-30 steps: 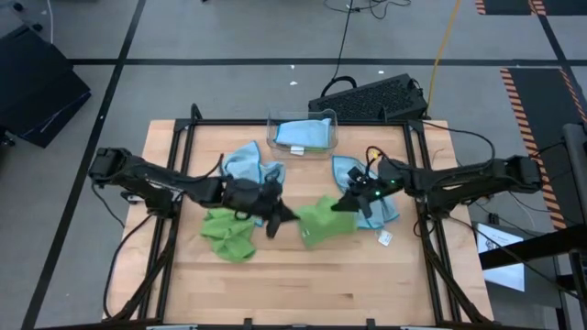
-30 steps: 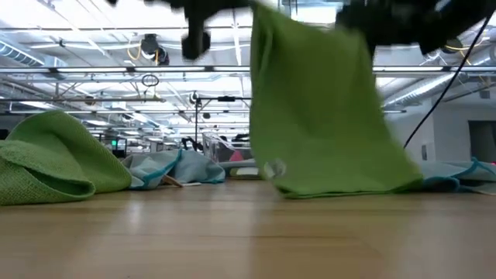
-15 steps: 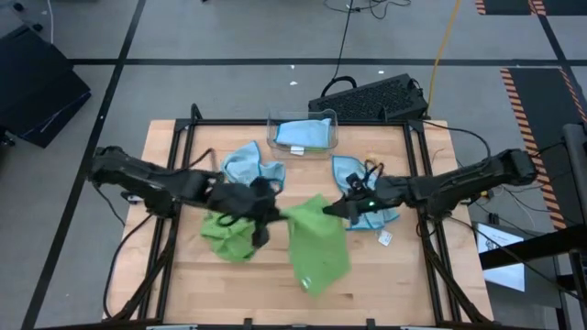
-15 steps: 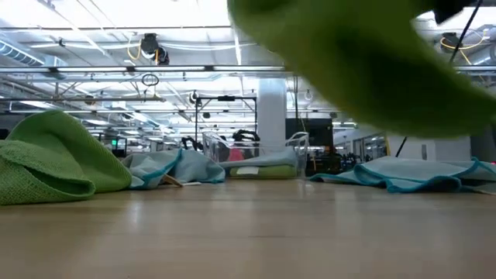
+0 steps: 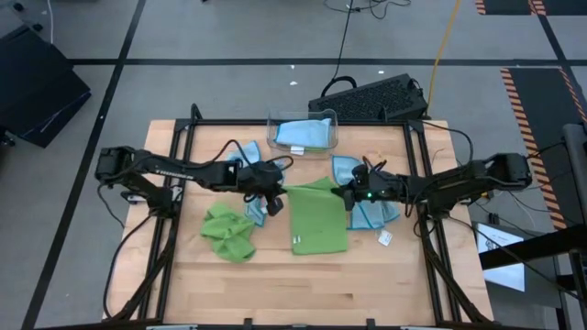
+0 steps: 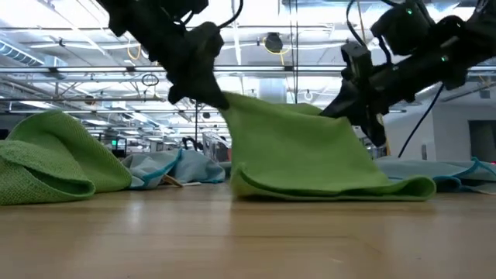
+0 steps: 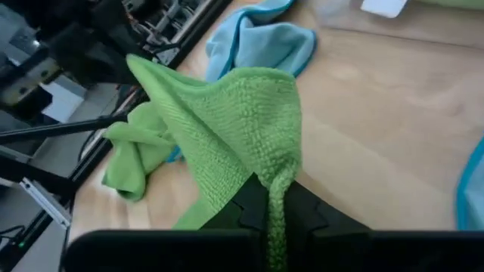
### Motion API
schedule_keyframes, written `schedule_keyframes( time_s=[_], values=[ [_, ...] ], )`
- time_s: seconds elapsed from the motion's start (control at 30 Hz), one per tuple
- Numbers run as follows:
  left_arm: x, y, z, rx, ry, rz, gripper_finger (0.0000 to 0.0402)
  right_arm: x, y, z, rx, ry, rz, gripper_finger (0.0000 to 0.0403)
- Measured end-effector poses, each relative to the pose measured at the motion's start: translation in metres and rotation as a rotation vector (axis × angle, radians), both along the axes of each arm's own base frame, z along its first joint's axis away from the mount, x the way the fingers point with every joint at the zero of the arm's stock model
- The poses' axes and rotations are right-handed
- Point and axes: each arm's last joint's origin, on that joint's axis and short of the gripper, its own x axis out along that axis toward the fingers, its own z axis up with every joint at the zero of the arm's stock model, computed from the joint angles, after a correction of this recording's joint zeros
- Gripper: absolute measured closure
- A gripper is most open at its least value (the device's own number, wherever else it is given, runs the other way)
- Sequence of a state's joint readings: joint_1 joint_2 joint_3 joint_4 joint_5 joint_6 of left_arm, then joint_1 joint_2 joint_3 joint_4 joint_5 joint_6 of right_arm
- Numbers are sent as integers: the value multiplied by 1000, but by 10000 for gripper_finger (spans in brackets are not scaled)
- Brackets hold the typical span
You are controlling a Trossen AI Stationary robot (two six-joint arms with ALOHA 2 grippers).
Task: Fold microfiber towels
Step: Fold the right green microfiber cloth
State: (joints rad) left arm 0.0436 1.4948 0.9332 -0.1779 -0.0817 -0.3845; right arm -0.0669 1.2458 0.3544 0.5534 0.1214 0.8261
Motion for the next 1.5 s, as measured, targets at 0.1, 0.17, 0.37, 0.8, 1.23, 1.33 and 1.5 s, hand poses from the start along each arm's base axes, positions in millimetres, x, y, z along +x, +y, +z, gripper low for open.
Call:
schedule_keyframes(
  time_s=[0.1, 0.17, 0.37, 0.8, 1.23, 1.33, 1.5],
  values=[
    [5, 4, -1, 5, -57, 7, 400, -6, -4, -5, -8, -8, 19, 376],
    [7, 5, -5, 5, -63, 9, 399, -8, -6, -9, 5, 12, 28, 362],
    [18, 0, -23, -2, -49, -3, 400, -11, -9, -13, 86, 20, 91, 296],
    [30, -16, -45, -60, -28, -45, 399, 42, -77, 16, 93, 262, 209, 189],
    [30, -24, -49, -83, -5, -36, 397, 86, -93, -14, 90, 313, 267, 127],
    [30, -24, -50, -79, 1, -39, 398, 88, -96, -22, 83, 328, 239, 120],
    [30, -24, -50, -72, 0, -45, 397, 93, -95, -36, 105, 334, 263, 124]
  ],
)
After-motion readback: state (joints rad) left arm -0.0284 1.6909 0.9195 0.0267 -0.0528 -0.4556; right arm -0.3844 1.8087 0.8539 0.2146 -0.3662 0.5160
